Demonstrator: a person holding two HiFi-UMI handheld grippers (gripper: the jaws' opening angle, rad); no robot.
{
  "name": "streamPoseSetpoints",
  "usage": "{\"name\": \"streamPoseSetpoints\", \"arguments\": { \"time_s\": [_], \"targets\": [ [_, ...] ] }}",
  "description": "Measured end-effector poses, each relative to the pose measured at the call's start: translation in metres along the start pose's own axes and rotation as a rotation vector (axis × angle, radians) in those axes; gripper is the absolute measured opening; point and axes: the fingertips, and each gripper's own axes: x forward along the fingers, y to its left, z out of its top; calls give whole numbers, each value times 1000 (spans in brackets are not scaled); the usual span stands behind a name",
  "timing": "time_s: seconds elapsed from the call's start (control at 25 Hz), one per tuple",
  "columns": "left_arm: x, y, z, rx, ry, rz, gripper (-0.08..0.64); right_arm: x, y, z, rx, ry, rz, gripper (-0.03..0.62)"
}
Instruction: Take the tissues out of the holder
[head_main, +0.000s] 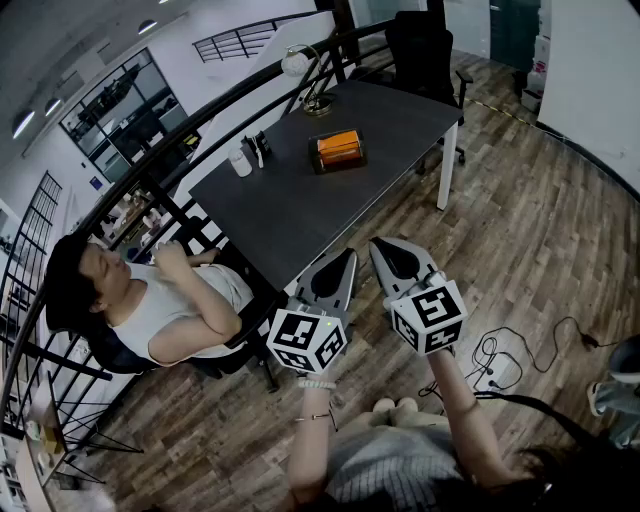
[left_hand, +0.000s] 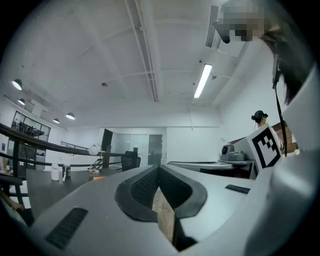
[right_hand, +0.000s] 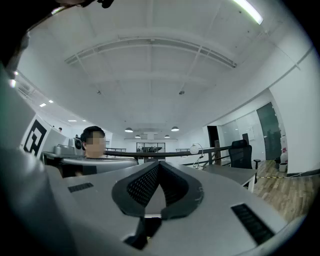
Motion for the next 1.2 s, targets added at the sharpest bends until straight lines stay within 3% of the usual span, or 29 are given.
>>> {"name": "streamPoseSetpoints", "arguments": {
  "time_s": [0.56,1.2],
  "targets": [
    [33,5,-9,-13,10,1,8,14,-31,-8,10,17,3,13],
    [92,45,-25,-38,22,53,8,70,-76,-19,70,38,142,14]
  ]
}}
